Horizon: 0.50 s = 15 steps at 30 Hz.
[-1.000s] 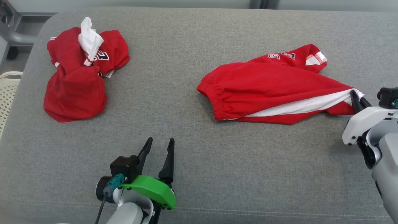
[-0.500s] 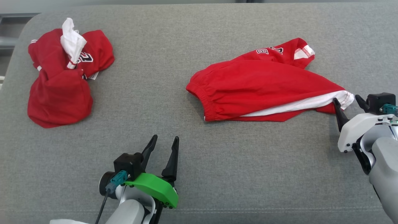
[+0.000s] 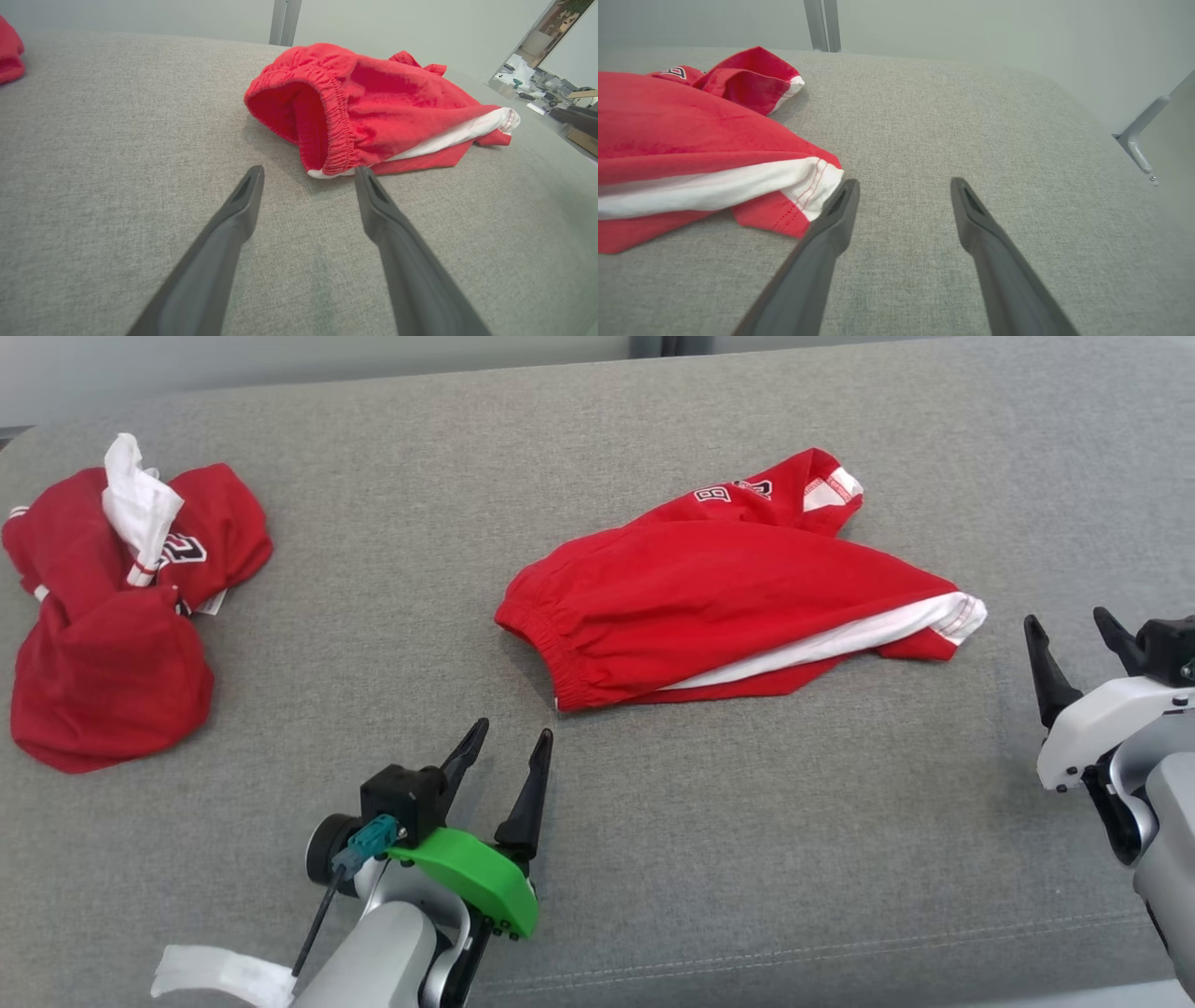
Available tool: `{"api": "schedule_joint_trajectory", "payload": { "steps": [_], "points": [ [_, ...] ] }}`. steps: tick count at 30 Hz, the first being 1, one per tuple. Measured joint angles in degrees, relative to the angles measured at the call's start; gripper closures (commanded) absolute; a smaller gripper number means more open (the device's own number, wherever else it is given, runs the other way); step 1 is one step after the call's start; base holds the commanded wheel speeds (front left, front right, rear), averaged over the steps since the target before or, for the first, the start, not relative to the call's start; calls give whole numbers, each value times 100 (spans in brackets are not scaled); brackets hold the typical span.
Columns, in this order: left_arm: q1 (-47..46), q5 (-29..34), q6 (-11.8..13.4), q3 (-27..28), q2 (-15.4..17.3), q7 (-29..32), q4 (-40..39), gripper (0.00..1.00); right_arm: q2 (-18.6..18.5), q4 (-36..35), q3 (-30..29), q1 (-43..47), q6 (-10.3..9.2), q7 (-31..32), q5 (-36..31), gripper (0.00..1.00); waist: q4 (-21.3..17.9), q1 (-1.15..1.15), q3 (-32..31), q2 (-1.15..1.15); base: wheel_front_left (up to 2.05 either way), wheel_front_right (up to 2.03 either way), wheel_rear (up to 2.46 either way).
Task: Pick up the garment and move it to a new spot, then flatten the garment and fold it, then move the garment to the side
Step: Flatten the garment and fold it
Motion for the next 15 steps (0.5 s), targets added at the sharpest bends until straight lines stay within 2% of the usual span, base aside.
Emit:
{"api": "schedule_joint_trajectory", "payload": {
  "steps": [12, 13, 14, 15],
  "points": [
    [-801, -422, -321, -4, -232, 92, 1192, 0, 300, -1339, -515, 619, 0, 0, -220, 0, -525, 0, -19, 0, 0, 0, 0],
    [-858, -447, -334, 1, -248, 92, 1273, 5, 320, -1414, -539, 667, 0, -1, -252, 0, -549, 0, -18, 0, 0, 0, 0],
    [-908, -459, -339, 0, -259, 88, 1351, 31, 344, -1480, -557, 703, 0, 0, -272, 0, -569, 0, -18, 0, 0, 0, 0],
    [-949, -472, -344, -4, -266, 87, 1434, 52, 367, -1551, -578, 734, 0, 0, -296, 0, -585, 0, -18, 0, 0, 0, 0]
  ]
}}
